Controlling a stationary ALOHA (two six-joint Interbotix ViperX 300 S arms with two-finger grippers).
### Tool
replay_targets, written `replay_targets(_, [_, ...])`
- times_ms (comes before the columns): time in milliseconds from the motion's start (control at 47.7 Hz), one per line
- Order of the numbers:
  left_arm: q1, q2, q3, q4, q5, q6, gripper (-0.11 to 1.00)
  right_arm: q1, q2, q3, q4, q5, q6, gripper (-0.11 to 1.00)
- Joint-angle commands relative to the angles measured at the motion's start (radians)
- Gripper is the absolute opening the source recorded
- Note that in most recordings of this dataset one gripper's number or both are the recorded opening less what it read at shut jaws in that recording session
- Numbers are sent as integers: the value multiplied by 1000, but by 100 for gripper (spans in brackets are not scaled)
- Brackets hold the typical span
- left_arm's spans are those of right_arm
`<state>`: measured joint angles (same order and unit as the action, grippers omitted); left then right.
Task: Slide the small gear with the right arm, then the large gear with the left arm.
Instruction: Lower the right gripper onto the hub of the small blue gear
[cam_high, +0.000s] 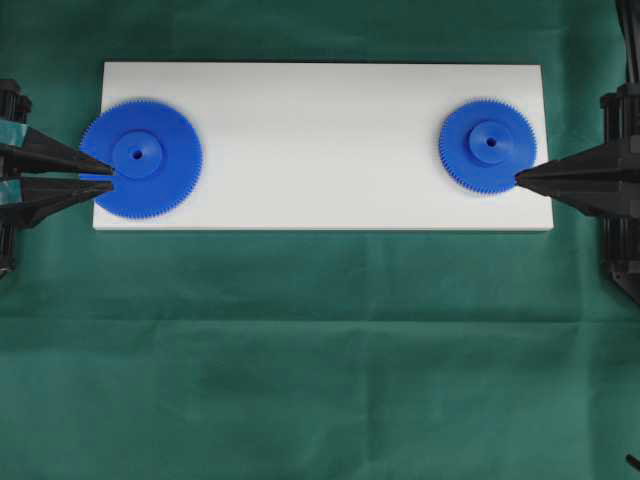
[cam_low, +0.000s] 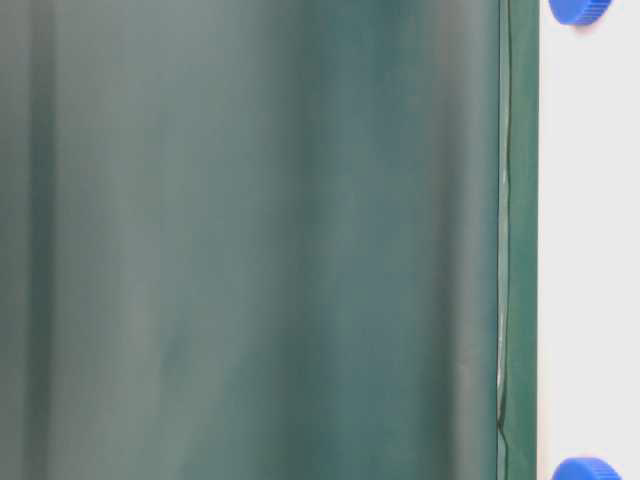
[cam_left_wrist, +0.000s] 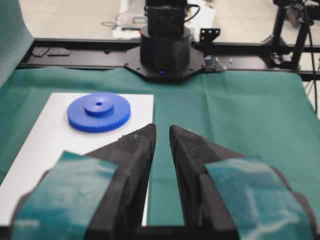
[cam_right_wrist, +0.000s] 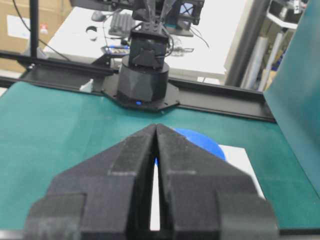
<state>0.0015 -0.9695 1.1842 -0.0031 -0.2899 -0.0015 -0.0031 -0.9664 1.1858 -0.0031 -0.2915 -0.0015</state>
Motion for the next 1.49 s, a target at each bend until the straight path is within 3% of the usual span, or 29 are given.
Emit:
replay_targets(0, [3,12,-9,-15,-8,-2,24,-5,8,-15,-3,-8,2,50])
replay_targets(189, [11,14,-8,-15,-8,0,0,-40,6,2,-3,-6,5,50])
replay_targets(357, [41,14,3,-17,-8,0,0,-107,-3,11,-2,-6,5,50])
replay_targets(608, [158,14,5,-17,-11,-2,0,-307,-58,12,0,23,28,50])
replay_targets(755, [187,14,8,-17,-9,-3,0,-351,-74,11,0,71,40,50])
replay_targets(944, [189,14,11,-17,-8,-3,0,-356,-84,-9,0,273,83,50])
replay_targets(1154, [187,15,11,-17,-8,-5,0,-383,-81,-38,-5,578,189,50])
replay_targets(1301, [187,17,11,-18,-8,-6,0,-407,-64,-26,-23,675,244,50])
replay_targets(1469, [189,17,11,-17,-8,-12,0,-410,-63,-15,-49,687,273,50])
